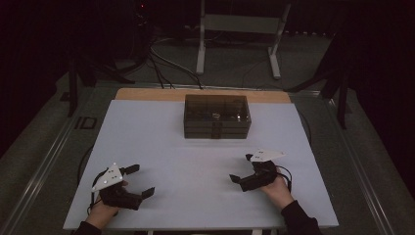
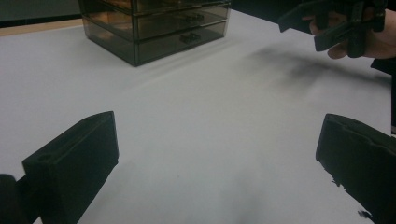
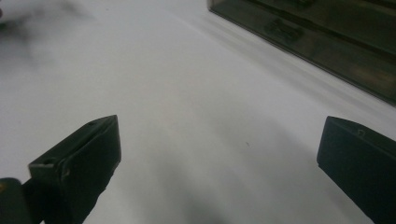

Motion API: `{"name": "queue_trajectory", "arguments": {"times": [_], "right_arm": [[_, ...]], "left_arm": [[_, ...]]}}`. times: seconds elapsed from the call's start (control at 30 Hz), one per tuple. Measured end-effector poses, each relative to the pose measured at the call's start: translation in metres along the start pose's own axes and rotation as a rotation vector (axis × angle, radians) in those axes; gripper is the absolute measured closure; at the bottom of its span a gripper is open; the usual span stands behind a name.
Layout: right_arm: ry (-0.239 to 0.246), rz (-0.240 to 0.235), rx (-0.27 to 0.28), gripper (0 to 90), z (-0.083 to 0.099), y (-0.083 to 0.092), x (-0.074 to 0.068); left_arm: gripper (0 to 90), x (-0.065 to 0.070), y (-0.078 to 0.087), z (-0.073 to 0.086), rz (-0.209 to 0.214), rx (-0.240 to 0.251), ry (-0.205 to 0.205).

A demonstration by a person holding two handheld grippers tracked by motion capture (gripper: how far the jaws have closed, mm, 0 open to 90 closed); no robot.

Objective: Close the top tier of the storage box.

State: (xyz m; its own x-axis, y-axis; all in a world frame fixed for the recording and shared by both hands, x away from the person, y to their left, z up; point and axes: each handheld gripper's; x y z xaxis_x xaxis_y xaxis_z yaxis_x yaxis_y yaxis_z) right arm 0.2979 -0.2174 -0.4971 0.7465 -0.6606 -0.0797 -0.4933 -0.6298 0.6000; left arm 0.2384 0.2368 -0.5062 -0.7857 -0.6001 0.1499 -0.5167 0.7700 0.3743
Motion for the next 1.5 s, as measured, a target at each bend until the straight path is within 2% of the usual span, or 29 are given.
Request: {"name": "queue_trajectory", "arguments": {"times": [0.27,0.37,0.43,0.67,0.77,1.03,1.1,1.5], "right_arm": [[-0.022,0.048,0.011,0.0,0.015,0.022,0.01],[-0.048,0.045,0.021,0.0,0.022,0.031,0.015],[-0.051,0.068,0.005,0.0,0.026,0.036,0.018],[-0.117,0.102,0.017,0.0,0.042,0.052,0.026],[-0.115,0.132,0.001,0.0,0.047,0.05,0.026],[-0.151,0.13,0.007,0.0,0.046,0.045,0.031],[-0.154,0.119,0.024,0.0,0.046,0.045,0.031],[-0.1,0.092,-0.011,0.0,0.046,0.041,0.024]], "left_arm": [[0.0,0.0,0.0,0.0,0.001,0.001,0.001],[0.0,0.0,0.0,0.0,0.0,0.001,0.002],[0.0,0.0,0.0,0.0,0.001,0.001,0.001],[0.0,0.0,0.0,0.0,0.003,0.003,0.003],[0.0,0.0,0.0,0.0,0.002,0.002,0.002],[0.0,-0.001,-0.001,0.0,0.0,-0.002,0.004],[0.0,-0.001,-0.002,0.0,0.001,-0.005,0.004],[0.0,-0.001,-0.002,0.0,-0.001,-0.006,0.007]]}}
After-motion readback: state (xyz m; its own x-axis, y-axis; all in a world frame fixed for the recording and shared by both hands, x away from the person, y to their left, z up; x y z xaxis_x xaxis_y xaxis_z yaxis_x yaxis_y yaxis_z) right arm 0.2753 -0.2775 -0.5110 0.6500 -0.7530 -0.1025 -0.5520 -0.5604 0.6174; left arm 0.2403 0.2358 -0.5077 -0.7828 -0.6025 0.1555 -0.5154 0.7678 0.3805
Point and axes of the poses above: each handheld gripper's, and its own axes: y roughly backward along the jaws, z roughly out of its underside, x roughly to its right, and after that the axes turned 2 degrees about z, right-handed
